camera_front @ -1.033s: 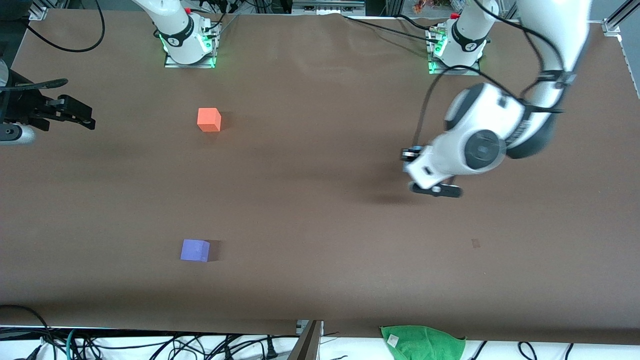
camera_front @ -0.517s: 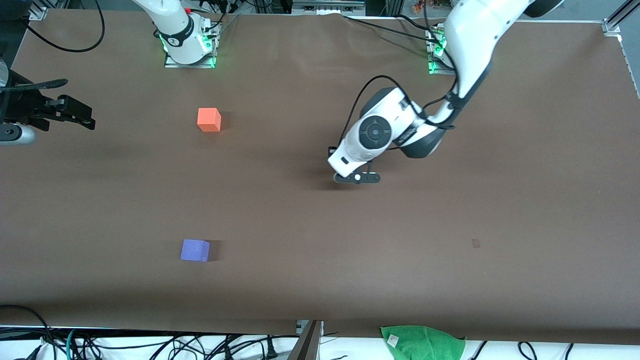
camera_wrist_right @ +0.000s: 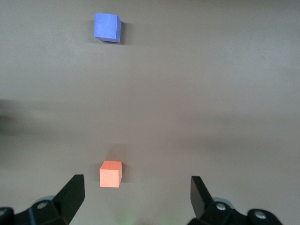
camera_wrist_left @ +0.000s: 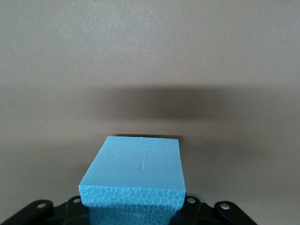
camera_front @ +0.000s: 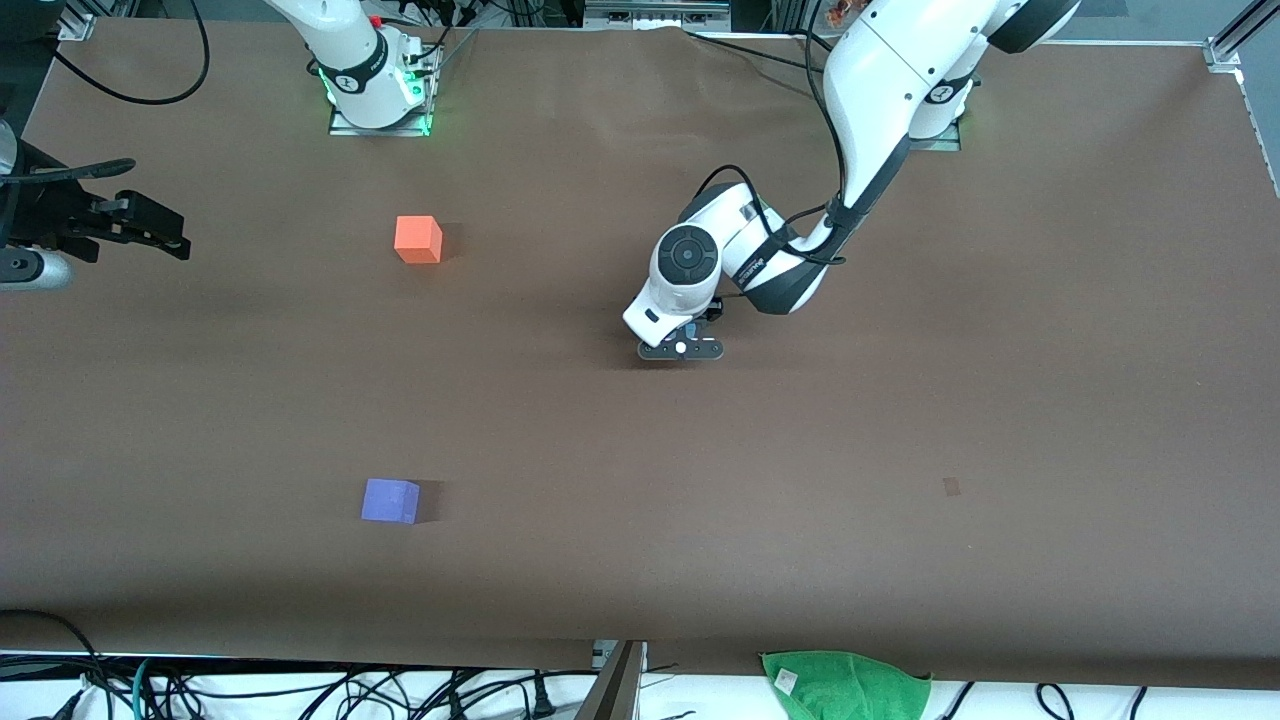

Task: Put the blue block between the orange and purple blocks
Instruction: 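Lift the blue cube with the left gripper and carry it toward mid-table, then lower the blue cube and open the left gripper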

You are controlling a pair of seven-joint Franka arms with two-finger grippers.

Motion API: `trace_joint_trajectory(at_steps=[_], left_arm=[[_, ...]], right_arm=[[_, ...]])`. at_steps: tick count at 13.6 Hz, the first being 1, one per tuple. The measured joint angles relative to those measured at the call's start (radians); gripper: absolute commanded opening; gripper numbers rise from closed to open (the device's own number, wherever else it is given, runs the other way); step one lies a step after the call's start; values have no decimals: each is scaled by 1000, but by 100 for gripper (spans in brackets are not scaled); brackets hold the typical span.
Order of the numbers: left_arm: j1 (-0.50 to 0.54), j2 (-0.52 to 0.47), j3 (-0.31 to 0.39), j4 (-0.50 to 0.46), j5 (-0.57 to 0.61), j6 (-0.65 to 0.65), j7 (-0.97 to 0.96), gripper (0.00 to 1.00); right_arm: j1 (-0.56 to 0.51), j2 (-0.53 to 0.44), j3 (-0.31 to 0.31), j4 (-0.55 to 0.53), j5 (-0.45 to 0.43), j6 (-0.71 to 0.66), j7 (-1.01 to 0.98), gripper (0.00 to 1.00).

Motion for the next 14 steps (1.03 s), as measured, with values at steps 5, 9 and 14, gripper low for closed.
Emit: trace_joint_trajectory(at_steps=[5,9,14], left_arm=[[2,0,7,13,5,0,0,100],[22,-51,5,47,5,-95,0,100],[49,-292,5,94,5,-482,3,100]], right_arm=[[1,0,2,0,0,6,0,100],[2,8,3,0,0,10,0,100],[2,38,3,-1,0,17,0,100]])
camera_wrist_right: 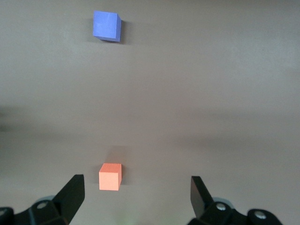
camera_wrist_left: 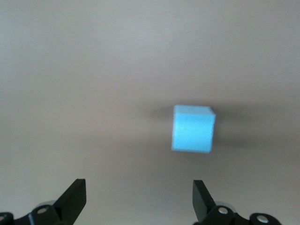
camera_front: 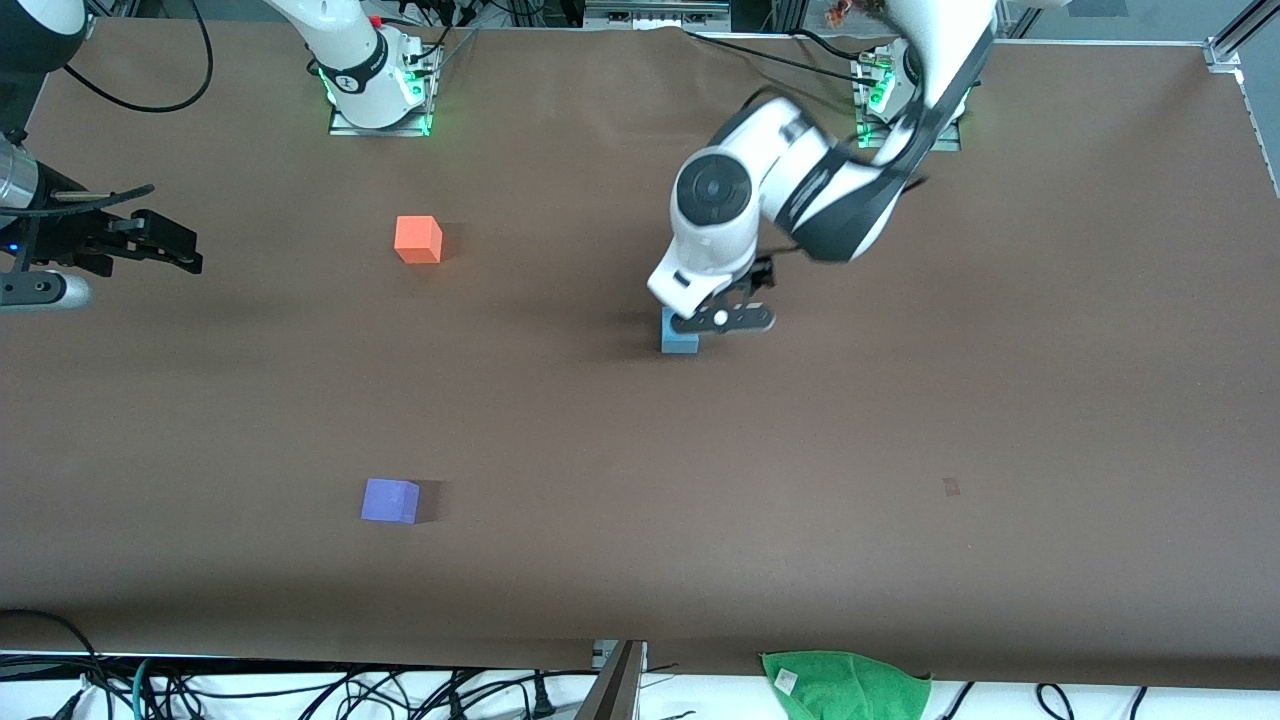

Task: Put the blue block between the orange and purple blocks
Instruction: 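Withdraw the left gripper while the right gripper reaches toward the cube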

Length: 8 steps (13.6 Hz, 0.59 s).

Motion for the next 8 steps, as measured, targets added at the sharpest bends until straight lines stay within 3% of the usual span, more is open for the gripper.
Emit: trace_joint_trajectory(at_steps=[4,8], left_arm=[[126,-74,11,171,6,-401,75,100],[340,-100,10,266,-38,-484,309,100]], right_arm=[[3,97,1,-6,0,5,0,100],[66,110,4,-2,1,10,55,100]])
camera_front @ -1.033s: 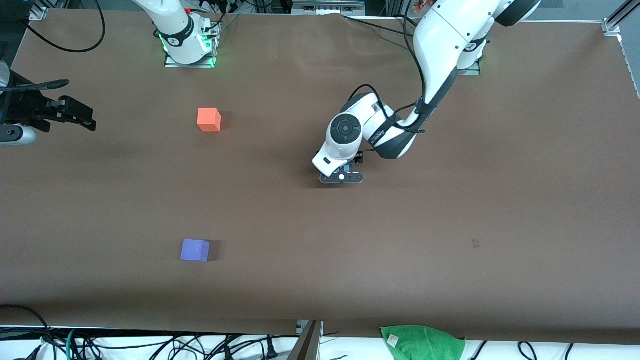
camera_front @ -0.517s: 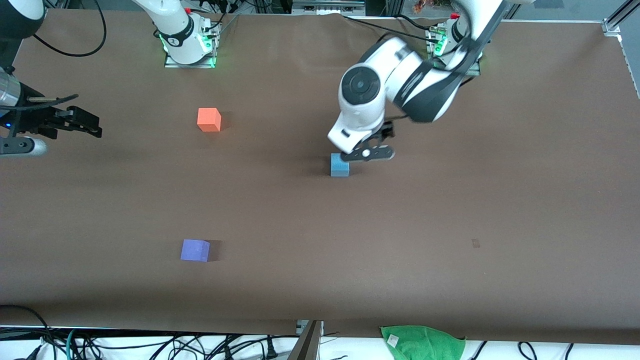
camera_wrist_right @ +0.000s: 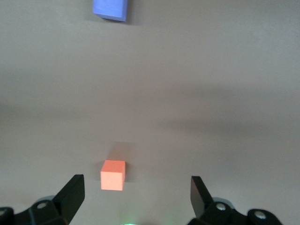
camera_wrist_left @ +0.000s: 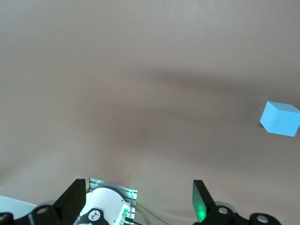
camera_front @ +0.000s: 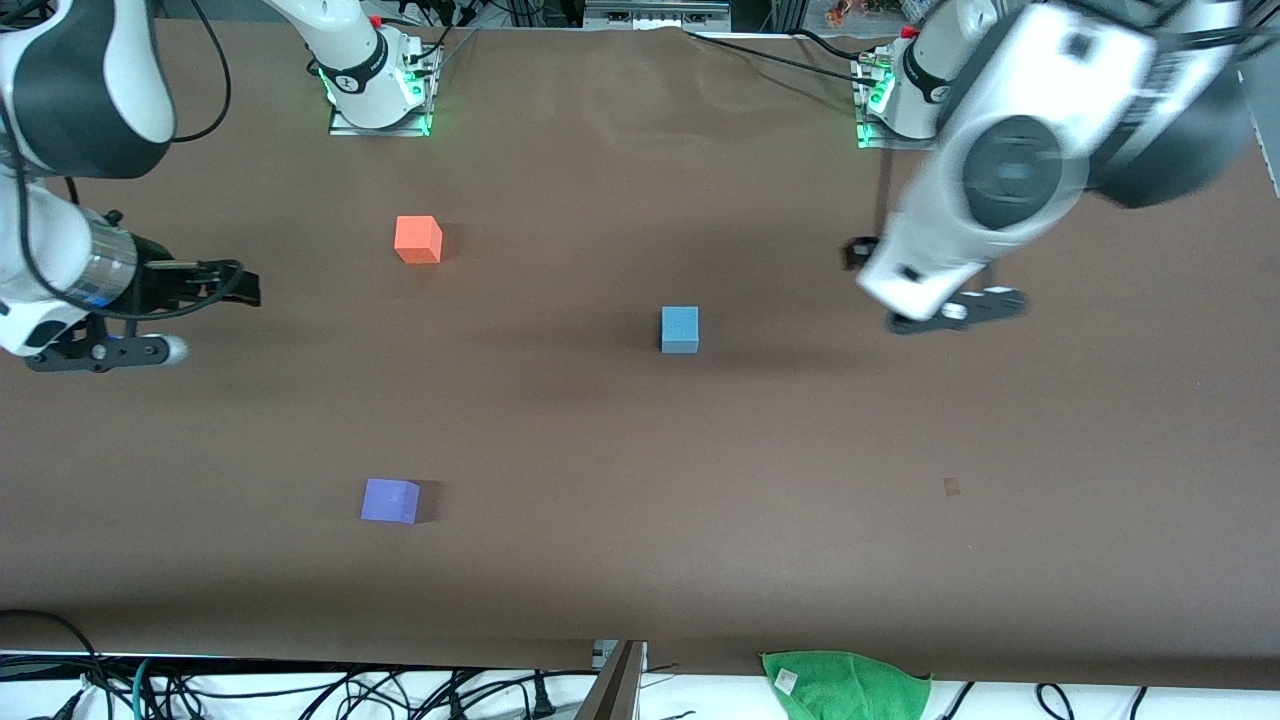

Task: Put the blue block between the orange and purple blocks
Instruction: 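Withdraw the left gripper while the right gripper reaches toward the cube, then lower the right gripper onto the blue cube and grasp it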

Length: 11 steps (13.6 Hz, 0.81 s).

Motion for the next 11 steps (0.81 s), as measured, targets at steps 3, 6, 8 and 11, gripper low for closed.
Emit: trace_joint_trajectory(at_steps=[3,6,8,11], left_arm=[[114,-31,0,4,-34,1,211,100],[180,-30,9,-2,-36,57,431,100],[187,-48,65,-40,-36,144,532,100],[137,-201,176,-262,-38,382,566,100]], right_arm=[[82,9,2,0,23,22,100,100],[173,43,5,0,79,94,242,100],[264,70,7,0,82,157,350,100],[381,114,9,0,82,266,511,100]])
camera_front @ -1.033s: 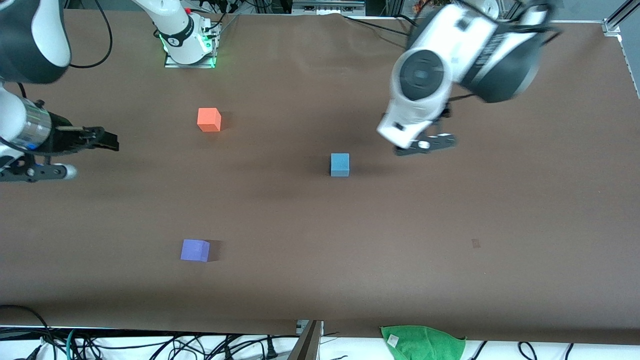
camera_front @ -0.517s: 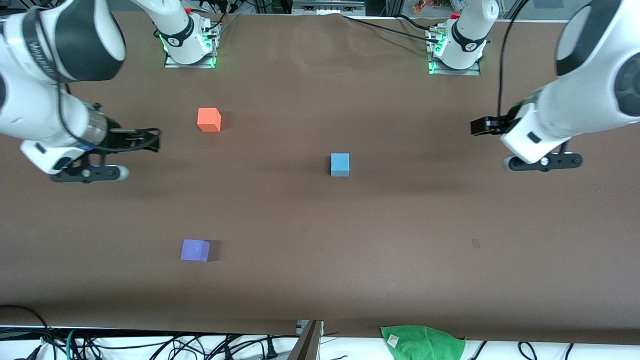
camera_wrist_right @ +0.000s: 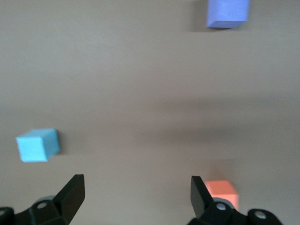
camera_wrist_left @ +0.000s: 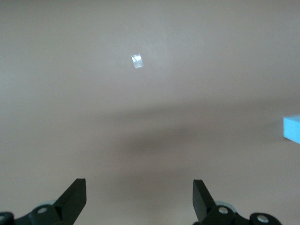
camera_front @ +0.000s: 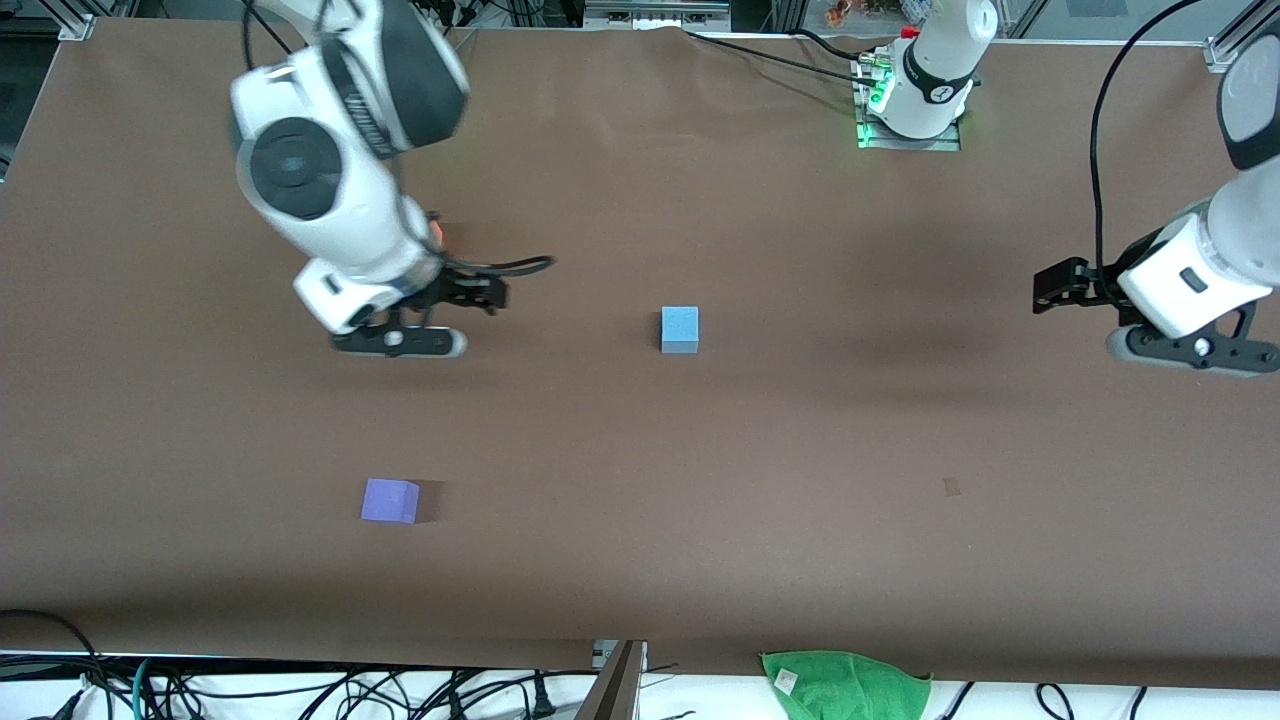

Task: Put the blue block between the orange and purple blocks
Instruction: 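Lower the right gripper onto the blue cube and grasp it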

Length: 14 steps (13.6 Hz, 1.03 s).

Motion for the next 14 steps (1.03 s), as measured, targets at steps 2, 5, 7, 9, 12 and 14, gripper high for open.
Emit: trace_joint_trajectory(at_steps=[2,5,7,9,12,14], left_arm=[[-58,-123,53,-137,0,85,2,100],[-131,-229,106,-223,0,98,2,100],[-176,-231,152,-227,0,98,2,100],[-180,-220,159,-227,0,98,2,100],[-177,-210,163,-225,0,86,2,100],[-141,-209,144,-225,0,79,3,100]], right_arm=[[46,40,0,-1,3,112,55,100],[91,119,0,-1,8,225,74,100],[128,186,0,-3,8,338,76,100],[169,252,0,-3,8,460,105,100],[226,335,-3,-2,-2,574,207,100],[258,370,-5,-1,-26,610,272,100]])
